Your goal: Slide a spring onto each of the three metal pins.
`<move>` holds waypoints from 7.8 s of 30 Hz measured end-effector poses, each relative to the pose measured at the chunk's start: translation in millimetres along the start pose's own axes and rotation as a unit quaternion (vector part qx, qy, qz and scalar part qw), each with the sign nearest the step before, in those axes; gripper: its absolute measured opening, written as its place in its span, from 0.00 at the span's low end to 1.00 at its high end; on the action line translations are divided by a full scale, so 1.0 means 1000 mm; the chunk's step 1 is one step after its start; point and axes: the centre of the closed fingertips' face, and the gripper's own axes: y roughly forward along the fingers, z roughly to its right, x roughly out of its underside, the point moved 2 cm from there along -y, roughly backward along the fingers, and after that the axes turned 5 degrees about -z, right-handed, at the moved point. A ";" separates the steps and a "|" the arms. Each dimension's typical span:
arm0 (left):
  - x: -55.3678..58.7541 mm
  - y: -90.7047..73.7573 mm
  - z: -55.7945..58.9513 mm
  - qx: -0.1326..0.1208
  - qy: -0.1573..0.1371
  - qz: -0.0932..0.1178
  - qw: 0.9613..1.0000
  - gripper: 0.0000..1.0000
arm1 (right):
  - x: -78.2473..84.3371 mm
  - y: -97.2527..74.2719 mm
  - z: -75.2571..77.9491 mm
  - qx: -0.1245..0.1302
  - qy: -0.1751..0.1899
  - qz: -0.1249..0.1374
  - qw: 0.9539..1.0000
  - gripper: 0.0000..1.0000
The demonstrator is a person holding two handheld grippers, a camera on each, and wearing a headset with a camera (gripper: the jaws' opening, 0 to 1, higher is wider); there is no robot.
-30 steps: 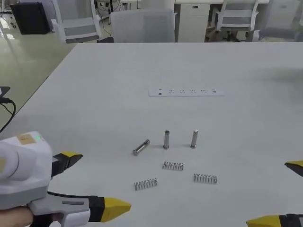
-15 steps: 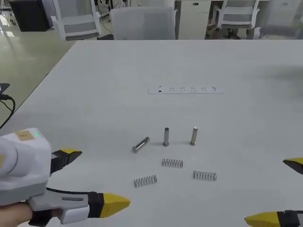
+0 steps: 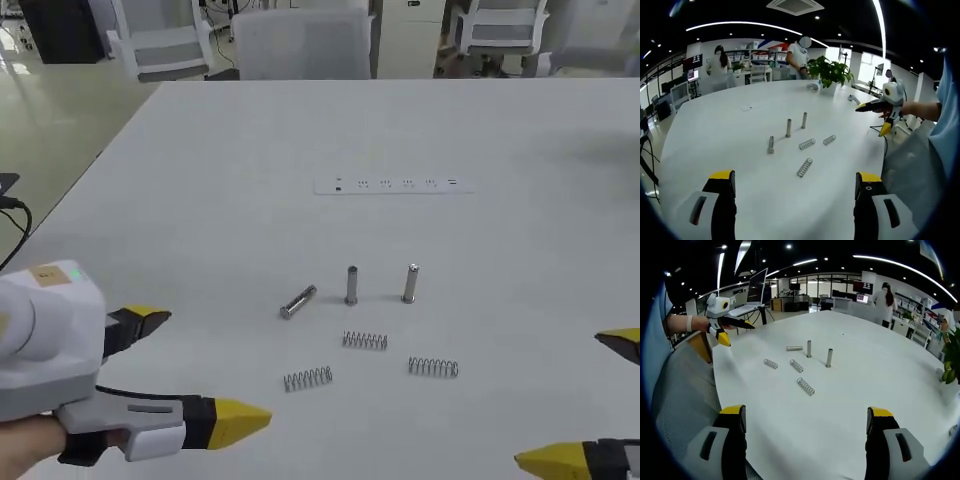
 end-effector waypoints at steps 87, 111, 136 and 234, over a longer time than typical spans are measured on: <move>-0.024 0.091 -0.043 0.048 0.031 -0.083 0.995 0.73 | 0.005 0.034 0.004 -0.040 0.002 -0.016 0.999 0.98; -0.033 0.127 -0.057 0.028 0.026 -0.113 0.993 0.46 | 0.004 0.039 0.005 -0.046 0.002 -0.016 0.999 0.97; -0.040 0.157 -0.064 0.016 0.020 -0.146 0.989 0.22 | 0.013 0.038 0.004 -0.048 0.012 -0.024 0.998 0.97; -0.061 0.165 -0.075 -0.031 0.024 -0.163 0.986 0.00 | 0.023 0.039 -0.005 -0.055 0.001 -0.040 0.998 0.95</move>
